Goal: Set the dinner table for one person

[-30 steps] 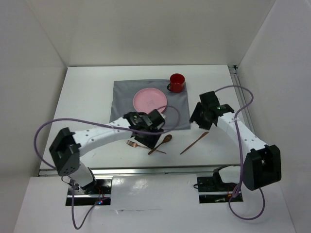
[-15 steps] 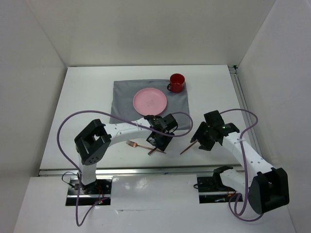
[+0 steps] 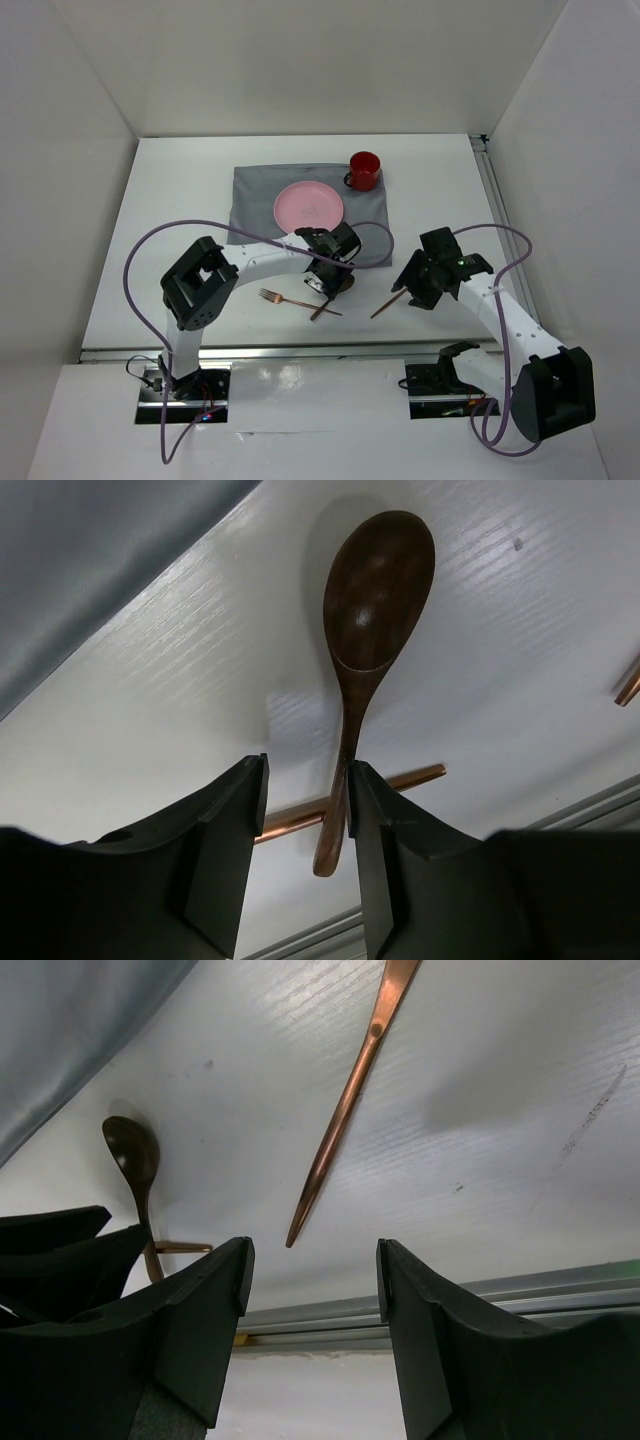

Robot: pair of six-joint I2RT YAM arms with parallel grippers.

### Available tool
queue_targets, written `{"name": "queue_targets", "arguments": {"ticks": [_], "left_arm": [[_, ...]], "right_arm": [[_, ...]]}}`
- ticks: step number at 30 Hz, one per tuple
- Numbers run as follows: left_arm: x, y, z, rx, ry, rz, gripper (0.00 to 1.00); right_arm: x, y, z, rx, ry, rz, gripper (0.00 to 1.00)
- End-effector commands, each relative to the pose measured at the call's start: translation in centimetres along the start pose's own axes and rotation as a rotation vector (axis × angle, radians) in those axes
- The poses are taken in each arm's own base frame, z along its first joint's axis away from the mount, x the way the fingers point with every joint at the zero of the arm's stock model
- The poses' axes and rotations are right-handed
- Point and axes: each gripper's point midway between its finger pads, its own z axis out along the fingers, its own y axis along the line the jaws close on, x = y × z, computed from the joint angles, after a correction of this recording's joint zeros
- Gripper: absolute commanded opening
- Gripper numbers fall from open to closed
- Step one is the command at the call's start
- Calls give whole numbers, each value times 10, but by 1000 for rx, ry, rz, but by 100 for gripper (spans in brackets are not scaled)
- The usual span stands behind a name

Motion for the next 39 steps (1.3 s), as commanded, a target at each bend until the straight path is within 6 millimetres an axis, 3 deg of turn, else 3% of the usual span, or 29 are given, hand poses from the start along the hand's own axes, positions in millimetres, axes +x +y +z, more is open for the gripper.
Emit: {"name": "queue_targets", "arguments": {"ticks": [1, 7, 13, 16, 18, 25, 31, 39], "left_arm": [[1, -4, -3, 22, 9, 35, 54], [6, -3, -4, 21, 29, 55, 54], [-1, 2, -18, 30, -14, 13, 54], [-1, -5, -22, 108, -16, -2, 62], [8, -9, -20, 140, 13, 7, 66], [9, -7, -12, 126, 21, 6, 67], [16, -10, -4, 110, 51, 22, 58], [20, -12, 9, 55, 78, 51, 54]], "right_arm": [[-15, 10, -11, -24, -62, 12, 64], [-8, 7, -5, -21, -33, 22, 65], [-8, 10, -6, -34, -31, 21, 65], [-8, 10, -6, -34, -31, 21, 65], [-10, 11, -5, -41, -37, 11, 65], [-9, 10, -4, -34, -31, 3, 65], [-9, 10, -4, -34, -31, 3, 65], [-10, 11, -2, -34, -31, 3, 65]]}}
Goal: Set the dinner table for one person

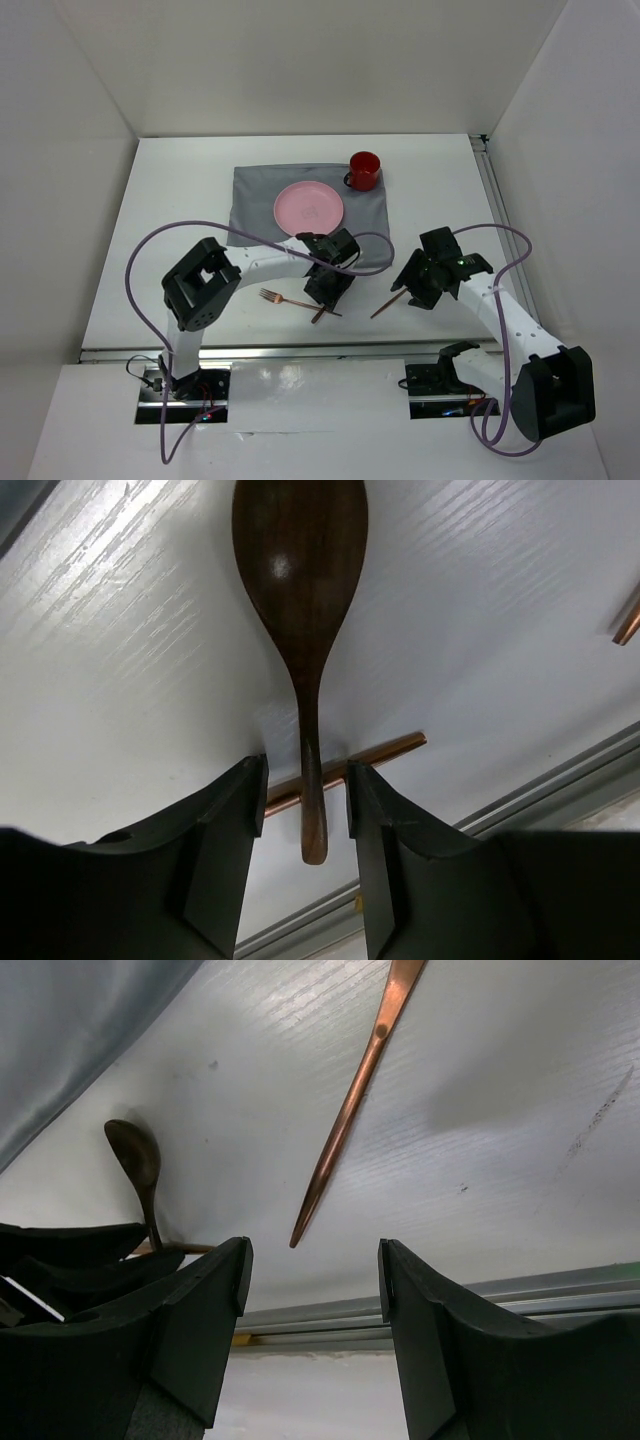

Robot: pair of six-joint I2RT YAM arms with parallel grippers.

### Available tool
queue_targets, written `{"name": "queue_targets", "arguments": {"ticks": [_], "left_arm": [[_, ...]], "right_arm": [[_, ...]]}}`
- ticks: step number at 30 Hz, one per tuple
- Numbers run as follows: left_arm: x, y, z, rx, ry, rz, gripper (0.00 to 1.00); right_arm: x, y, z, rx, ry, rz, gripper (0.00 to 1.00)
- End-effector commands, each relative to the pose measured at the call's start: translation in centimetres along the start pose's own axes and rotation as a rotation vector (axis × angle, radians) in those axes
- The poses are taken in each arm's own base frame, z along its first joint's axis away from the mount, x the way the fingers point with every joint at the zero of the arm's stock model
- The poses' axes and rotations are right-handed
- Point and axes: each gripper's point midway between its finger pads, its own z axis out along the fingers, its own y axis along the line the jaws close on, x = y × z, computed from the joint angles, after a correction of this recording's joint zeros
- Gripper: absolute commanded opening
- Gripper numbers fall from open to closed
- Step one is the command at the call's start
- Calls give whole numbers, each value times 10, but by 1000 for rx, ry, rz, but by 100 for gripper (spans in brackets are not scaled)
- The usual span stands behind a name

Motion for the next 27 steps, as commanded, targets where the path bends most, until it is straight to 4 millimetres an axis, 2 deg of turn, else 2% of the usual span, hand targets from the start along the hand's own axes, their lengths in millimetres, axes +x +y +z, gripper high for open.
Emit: {"name": "queue_targets", "arguments": {"ticks": [1, 3, 6, 7, 8, 10, 11, 12, 13, 15, 16, 19, 20, 21, 22, 23, 24, 25, 26, 27], "left_arm": [[-4, -2, 6, -26, 6, 26, 54], [-6, -3, 8, -26, 6, 27, 51], [-18, -4, 0, -37, -22, 28, 31], [-20, -5, -3, -38, -21, 28, 20], [-19, -5, -6, -41, -11, 27, 14], [-38, -2, -23, -44, -51, 10, 0], [-42, -6, -29, -31, -55, 11, 0], [-43, -1, -36, -39, -43, -3, 0], [-58, -4, -49, -6, -75, -17, 0], [-71, -3, -63, 20, -95, -46, 0], [-88, -6, -79, 45, -141, -53, 0], [-107, 8, -82, 58, -140, -149, 0], [-128, 15, -93, 78, -190, -188, 0], [-130, 21, -82, 67, -155, -255, 0], [-140, 26, -81, 68, -168, -289, 0], [-157, 35, -87, 73, -209, -335, 0], [-164, 36, -85, 101, -205, -373, 0], [-167, 40, -70, 111, -178, -445, 0], [-183, 41, -74, 137, -213, -473, 0], [-189, 46, -71, 146, -216, -507, 0]], "right_arm": [[-9, 9, -2, -28, -28, -2, 65], [-9, 9, -2, -28, -28, -2, 65], [-6, 5, 1, -18, -20, -1, 65], [-2, 0, 4, -1, -7, 0, 65], [-4, 2, 5, -8, -12, -1, 65], [-4, 3, 5, -8, -12, 10, 65], [-4, 4, 3, -16, -18, 10, 65], [-4, 4, 3, -16, -18, 9, 66], [-2, 1, 5, -7, -12, 19, 66], [-2, 0, 7, -10, -13, 19, 66], [-3, 2, 7, -17, -19, 19, 66], [-4, 5, 12, -23, -12, 18, 66], [-2, 2, 13, -15, -6, 19, 66], [-3, 3, 16, -14, -5, 19, 66], [-2, 2, 18, -3, 3, 20, 66], [-1, 0, 20, 5, 10, 21, 66], [-1, 0, 20, 5, 10, 21, 66], [-1, 0, 20, 5, 10, 21, 66], [-2, -1, 20, 11, 3, 21, 66], [-1, -2, 22, 19, 9, 22, 66]]}}
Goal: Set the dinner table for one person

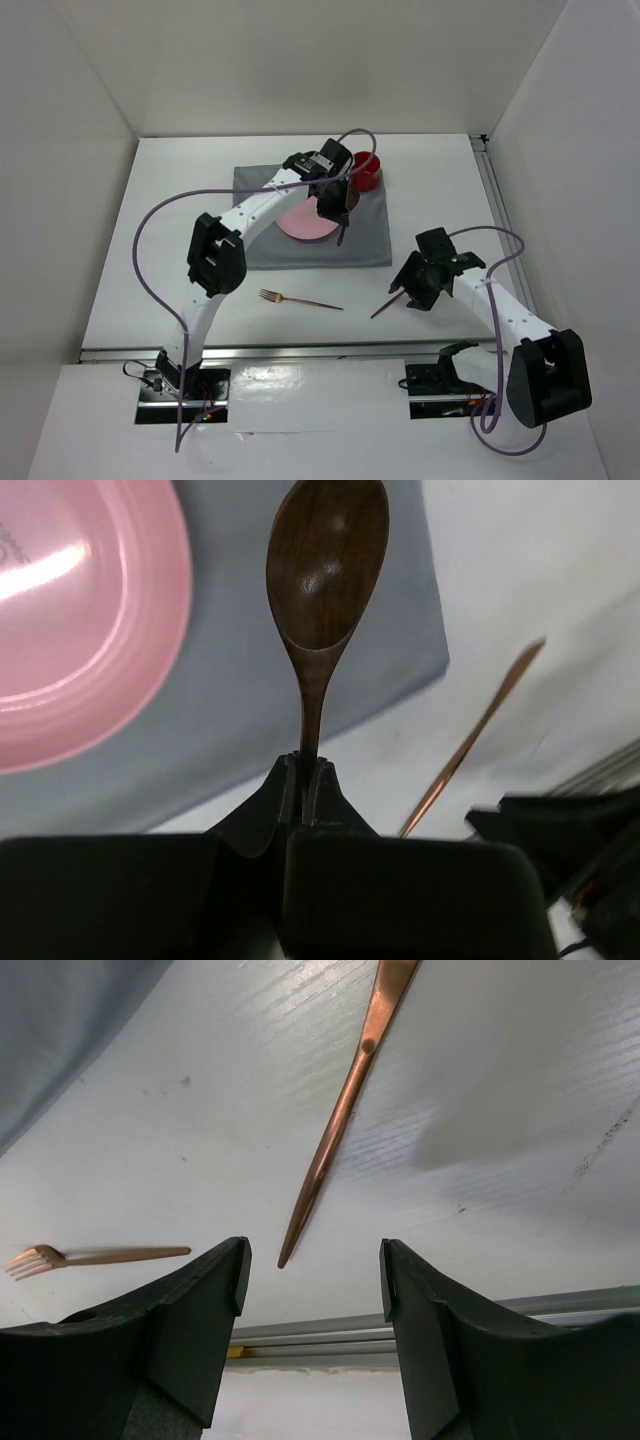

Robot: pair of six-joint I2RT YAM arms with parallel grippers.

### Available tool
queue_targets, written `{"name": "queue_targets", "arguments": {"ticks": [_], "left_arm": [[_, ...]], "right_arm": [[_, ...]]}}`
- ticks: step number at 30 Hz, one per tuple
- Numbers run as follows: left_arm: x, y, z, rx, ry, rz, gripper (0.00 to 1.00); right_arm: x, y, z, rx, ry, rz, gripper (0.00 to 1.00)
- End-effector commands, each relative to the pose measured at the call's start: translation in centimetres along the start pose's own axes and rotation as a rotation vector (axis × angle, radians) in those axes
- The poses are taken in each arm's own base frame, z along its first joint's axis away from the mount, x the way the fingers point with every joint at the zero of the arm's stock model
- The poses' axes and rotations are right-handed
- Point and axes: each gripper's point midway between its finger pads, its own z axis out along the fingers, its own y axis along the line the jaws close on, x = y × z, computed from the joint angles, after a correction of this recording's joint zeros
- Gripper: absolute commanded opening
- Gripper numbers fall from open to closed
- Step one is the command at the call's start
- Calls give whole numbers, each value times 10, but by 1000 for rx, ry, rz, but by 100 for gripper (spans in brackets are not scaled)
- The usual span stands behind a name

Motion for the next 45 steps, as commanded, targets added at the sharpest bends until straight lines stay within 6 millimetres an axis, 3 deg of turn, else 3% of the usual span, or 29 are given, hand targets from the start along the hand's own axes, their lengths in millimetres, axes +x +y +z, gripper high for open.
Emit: {"name": "queue_targets", "arguments": {"ticks": [1, 7, 12, 16, 22, 23, 26, 27, 31, 33, 37, 38, 39, 42, 43, 45], "left_arm": [[-2, 3, 29, 13, 64, -206, 0], [-13, 1, 55, 42, 46, -333, 0], [-21, -6, 69, 60, 13, -380, 0], [-24, -4, 88, 61, 13, -409, 0], [-18, 11, 110, -26, 1, -421, 0], [-18, 11, 110, -27, 1, -421, 4], [-15, 14, 116, -30, 6, -422, 29], [-14, 13, 116, -21, 13, -406, 44], [-25, -5, 95, 38, -20, -336, 72], [-30, -27, 75, 77, -51, -273, 80], [-31, -60, 28, 130, -90, -178, 80], [-36, -65, 14, 146, -112, -173, 80], [-38, -77, -13, 173, -139, -148, 80], [-41, -88, -51, 203, -196, -88, 79], [-45, -93, -80, 222, -242, -82, 79], [-45, -89, -93, 211, -274, -63, 78]], "right_arm": [[-6, 3, 4, -8, -28, 17, 66], [-10, 3, 7, 10, -26, 8, 66], [-11, 4, 16, 24, -15, 9, 57], [-10, 2, 18, 34, -7, 10, 57], [-13, 3, 23, 41, -16, 10, 57], [-13, 2, 28, 50, -9, 21, 57], [-15, 5, 32, 44, -13, 21, 57], [-14, 3, 36, 57, -3, 22, 57], [-16, 0, 44, 82, -7, 22, 57], [-16, -3, 49, 102, -6, 31, 55], [-16, -10, 55, 140, -19, 40, 40], [-17, -13, 57, 155, -24, 40, 26], [-16, -16, 56, 170, -26, 53, 19], [-20, -17, 51, 184, -45, 61, 0], [-25, -17, 46, 201, -83, 62, 0], [-34, -8, 29, 196, -133, 50, 0]]}}
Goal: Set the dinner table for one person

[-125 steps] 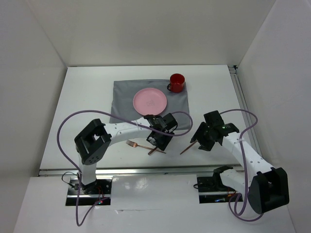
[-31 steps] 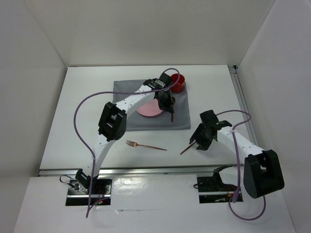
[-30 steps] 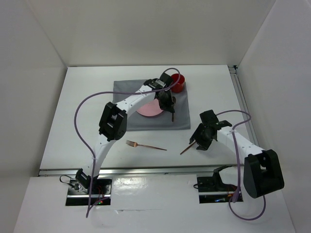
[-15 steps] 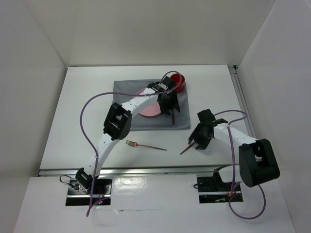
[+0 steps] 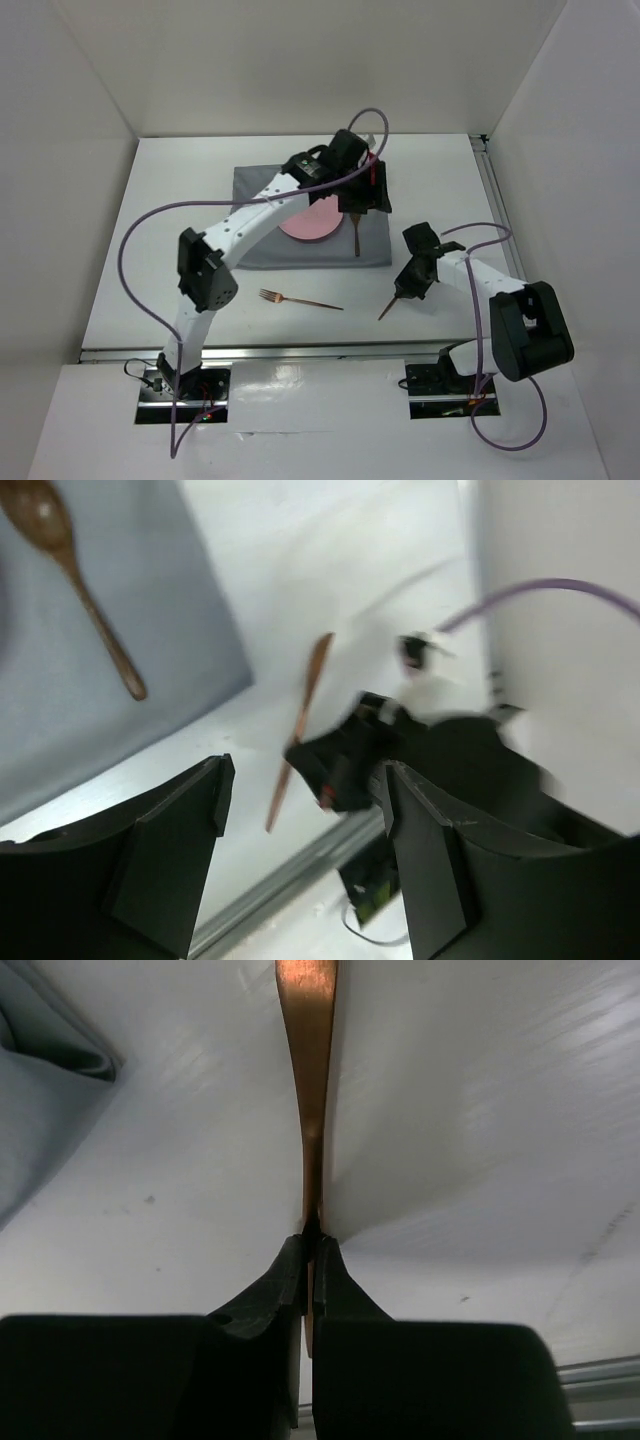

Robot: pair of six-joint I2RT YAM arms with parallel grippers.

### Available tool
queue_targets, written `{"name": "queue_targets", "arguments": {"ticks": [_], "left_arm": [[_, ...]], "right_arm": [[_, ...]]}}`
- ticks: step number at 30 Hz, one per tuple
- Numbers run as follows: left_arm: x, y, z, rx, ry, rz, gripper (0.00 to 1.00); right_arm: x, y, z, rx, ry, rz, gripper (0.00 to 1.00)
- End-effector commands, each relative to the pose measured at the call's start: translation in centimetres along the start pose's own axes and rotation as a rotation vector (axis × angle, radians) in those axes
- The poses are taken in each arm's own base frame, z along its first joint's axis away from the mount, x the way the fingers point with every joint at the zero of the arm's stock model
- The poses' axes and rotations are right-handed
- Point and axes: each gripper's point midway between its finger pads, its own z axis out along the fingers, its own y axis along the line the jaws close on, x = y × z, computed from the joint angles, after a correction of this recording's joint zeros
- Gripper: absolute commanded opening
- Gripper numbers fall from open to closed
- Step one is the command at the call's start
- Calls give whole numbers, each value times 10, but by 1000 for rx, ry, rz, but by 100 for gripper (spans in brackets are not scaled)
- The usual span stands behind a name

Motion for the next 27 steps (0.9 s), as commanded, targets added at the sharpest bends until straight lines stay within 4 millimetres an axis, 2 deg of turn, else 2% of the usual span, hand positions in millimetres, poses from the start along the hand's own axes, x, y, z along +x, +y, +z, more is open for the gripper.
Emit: {"name": "queue_targets", "arguments": {"ticks": [1, 2, 4, 5, 6, 8, 9, 10, 11, 12, 14, 15, 16, 17, 18, 19, 20, 21, 22, 24, 27], "left_arm": [[-31, -25, -69, 64, -150, 75, 78], [-30, -25, -81, 58, -156, 74, 78], [-33, -23, -91, 57, -165, 69, 76], [-27, -19, -92, 45, -151, 66, 76], [-31, -17, -105, 49, -171, 61, 76], [-32, -8, -114, 23, -190, 52, 76], [-26, 6, -109, -27, -184, 44, 76], [-33, 22, -119, -106, -251, 38, 76], [-27, 35, -118, -158, -247, 15, 75], [-19, 56, -114, -221, -227, -15, 73], [-7, 75, -126, -299, -230, -80, 72], [5, 95, -122, -352, -210, -102, 71], [10, 106, -127, -396, -226, -123, 71], [12, 106, -142, -391, -258, -163, 71], [26, 122, -140, -424, -233, -183, 71], [28, 131, -146, -440, -245, -204, 71], [28, 132, -159, -428, -268, -221, 71], [36, 142, -160, -448, -255, -228, 71], [38, 146, -165, -450, -261, -235, 71], [38, 157, -174, -467, -283, -253, 71], [47, 173, -184, -493, -280, -274, 70]], "right_arm": [[-27, -7, -20, 81, -155, 11, 0], [-35, 5, -33, 48, -188, -10, 0], [-41, 9, -45, 55, -214, -55, 0], [-49, 25, -56, 14, -238, -91, 0], [-53, 31, -60, 4, -247, -116, 0], [-58, 46, -65, -31, -234, -236, 0], [-67, 63, -75, -65, -252, -258, 0], [-72, 68, -68, -47, -246, -320, 0], [-76, 74, -68, -46, -247, -339, 0], [-85, 90, -73, -76, -263, -362, 0], [-91, 106, -60, -71, -253, -448, 0], [-100, 119, -54, -66, -252, -473, 0], [-106, 126, -51, -60, -254, -516, 0], [-109, 133, -46, -62, -247, -543, 0], [-116, 151, -51, -84, -269, -569, 0], [-116, 150, -32, -46, -231, -591, 0], [-113, 156, -26, -46, -209, -636, 0], [-118, 167, -26, -65, -216, -654, 0], [-113, 169, -10, -45, -188, -686, 0], [-114, 173, 0, -34, -177, -708, 0], [-112, 178, 16, -24, -162, -719, 0]]}}
